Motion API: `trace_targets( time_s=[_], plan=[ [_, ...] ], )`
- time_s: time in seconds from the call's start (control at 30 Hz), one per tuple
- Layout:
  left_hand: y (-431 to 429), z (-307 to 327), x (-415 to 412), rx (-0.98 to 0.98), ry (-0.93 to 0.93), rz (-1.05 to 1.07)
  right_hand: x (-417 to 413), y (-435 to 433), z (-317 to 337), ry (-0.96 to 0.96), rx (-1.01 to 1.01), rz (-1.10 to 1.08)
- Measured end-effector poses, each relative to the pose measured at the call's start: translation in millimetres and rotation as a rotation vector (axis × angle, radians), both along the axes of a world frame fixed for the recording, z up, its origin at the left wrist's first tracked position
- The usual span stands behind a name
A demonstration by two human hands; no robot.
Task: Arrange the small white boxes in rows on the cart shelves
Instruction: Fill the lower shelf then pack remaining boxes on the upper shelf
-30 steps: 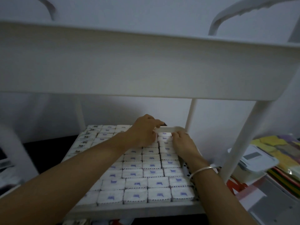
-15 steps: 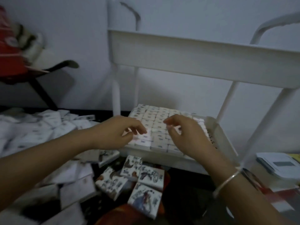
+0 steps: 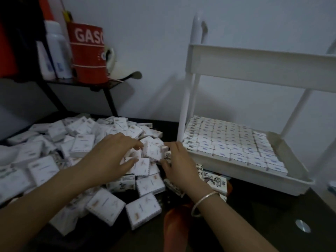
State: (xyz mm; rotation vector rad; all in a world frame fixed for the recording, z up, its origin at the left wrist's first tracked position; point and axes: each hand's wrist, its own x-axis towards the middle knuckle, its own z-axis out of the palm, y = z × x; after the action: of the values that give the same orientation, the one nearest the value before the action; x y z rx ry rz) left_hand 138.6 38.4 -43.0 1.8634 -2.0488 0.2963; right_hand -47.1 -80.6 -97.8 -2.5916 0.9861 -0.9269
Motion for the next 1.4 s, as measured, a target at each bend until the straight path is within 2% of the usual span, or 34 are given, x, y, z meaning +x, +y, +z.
trace_targets(
  time_s=[0.27, 0.4, 0.57, 0.67, 0.83, 0.93, 1.2, 1.4],
  plan=[
    [-11.9, -15.5, -8.3, 0.119, -0.141, 0.061, 19.0, -17.0, -12.5, 0.091, 0.120, 0.008],
    [-19.8, -14.9, -10.5, 0.105, -0.068, 0.118, 15.5, -20.0, -10.3, -0.006, 0.115, -0.045],
    [-29.6, -14.3, -6.3, 0.147, -0.018, 0.076, 3.0, -14.9, 4.6, -0.144, 0.181, -0.059],
    [-33.8, -13.0, -8.3, 0.129, 0.062, 0.026, -12.5, -12.4, 18.9, -0.189, 0.246, -0.067],
    [-46.5, 1.2, -27.8, 0.106, 0.310, -0.085, -53.9, -14.5, 43.4, -0.310, 0.357, -0.045],
    [-64.3, 9.4, -48.4, 0.099, 0.414, -0.129, -89.0, -23.4, 54.2, -0.379, 0.332, -0.050],
    [-136.0, 23.5, -123.1, 0.106, 0.557, -0.358, -183.4, -62.5, 71.0, -0.476, 0.257, -0.294],
    [-191.9, 19.2, -175.3, 0.071, 0.652, -0.433, -226.3, -96.5, 71.9, -0.506, 0.300, -0.446]
  ],
)
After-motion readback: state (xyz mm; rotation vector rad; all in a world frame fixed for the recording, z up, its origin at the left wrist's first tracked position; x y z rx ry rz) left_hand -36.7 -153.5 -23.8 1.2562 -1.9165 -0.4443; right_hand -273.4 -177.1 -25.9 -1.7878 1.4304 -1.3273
